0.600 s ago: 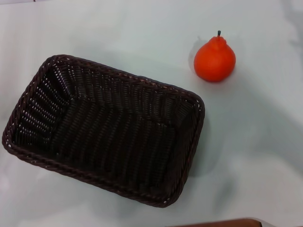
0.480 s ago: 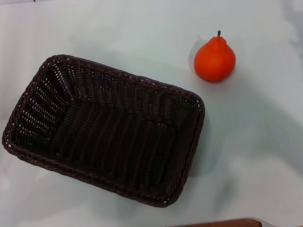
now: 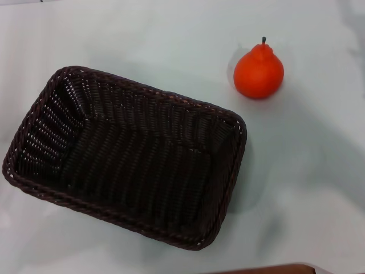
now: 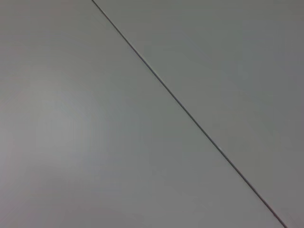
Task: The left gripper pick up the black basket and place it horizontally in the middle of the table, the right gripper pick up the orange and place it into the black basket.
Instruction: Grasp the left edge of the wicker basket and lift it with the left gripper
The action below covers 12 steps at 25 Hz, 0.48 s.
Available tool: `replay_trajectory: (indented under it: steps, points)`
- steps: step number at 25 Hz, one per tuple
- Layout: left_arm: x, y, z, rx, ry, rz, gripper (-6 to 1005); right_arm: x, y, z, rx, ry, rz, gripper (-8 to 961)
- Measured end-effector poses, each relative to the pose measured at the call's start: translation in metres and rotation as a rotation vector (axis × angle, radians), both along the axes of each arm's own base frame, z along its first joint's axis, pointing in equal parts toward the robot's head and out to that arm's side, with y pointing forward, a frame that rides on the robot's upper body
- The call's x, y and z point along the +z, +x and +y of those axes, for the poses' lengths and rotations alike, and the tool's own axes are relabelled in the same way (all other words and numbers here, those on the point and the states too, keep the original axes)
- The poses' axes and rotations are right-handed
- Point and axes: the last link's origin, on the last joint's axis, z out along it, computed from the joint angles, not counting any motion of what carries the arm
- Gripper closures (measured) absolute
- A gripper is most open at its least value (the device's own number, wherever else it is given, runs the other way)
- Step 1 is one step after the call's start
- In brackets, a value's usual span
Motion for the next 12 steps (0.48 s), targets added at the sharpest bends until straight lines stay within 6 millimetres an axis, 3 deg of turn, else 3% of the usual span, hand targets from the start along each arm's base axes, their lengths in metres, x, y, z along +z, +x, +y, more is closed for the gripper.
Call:
replay_trajectory:
  steps: [12]
  points:
    - [-0.0007, 0.0034, 0.0053, -0.029, -0.047, 0.014, 369, 0.0002, 0.0004, 0.0009, -0.004, 0.001, 0.003, 130]
